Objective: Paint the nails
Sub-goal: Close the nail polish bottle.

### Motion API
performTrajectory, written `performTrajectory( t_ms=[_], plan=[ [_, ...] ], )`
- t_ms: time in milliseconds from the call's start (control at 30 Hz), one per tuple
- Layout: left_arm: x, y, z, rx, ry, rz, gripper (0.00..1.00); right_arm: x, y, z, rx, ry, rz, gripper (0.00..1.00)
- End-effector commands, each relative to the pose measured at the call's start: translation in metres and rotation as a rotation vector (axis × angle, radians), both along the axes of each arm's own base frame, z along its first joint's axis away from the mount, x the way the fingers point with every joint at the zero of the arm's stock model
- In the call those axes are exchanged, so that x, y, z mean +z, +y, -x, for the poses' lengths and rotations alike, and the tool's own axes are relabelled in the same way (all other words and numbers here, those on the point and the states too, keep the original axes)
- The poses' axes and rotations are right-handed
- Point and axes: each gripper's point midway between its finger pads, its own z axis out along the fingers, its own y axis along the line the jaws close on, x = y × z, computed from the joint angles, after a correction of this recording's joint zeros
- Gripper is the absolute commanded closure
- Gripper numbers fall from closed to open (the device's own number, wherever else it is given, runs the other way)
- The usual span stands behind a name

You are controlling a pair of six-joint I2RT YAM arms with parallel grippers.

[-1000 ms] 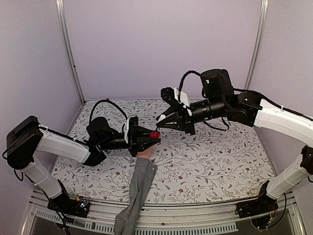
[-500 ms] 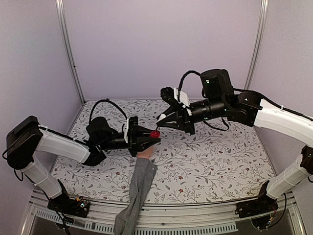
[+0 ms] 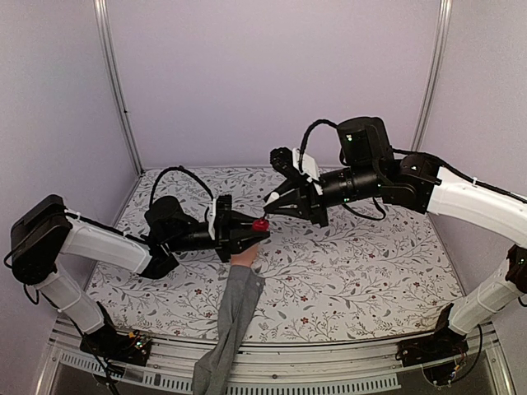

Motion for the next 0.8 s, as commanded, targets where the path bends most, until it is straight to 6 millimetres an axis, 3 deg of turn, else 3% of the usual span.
performTrajectory(
  t_ms=[0,767],
  plan=[
    [0.019,0.001,-0.005,0.013,-0.024,0.041,1.00,0.001,-0.001,0.006,0.015,-0.010,0.000,1.00],
    [0.022,-0.003,-0.011,0.021,-0.002,0.025,1.00,-0.023,0.011,0.000,-0.008,-0.006,0.074,1.00]
  ],
)
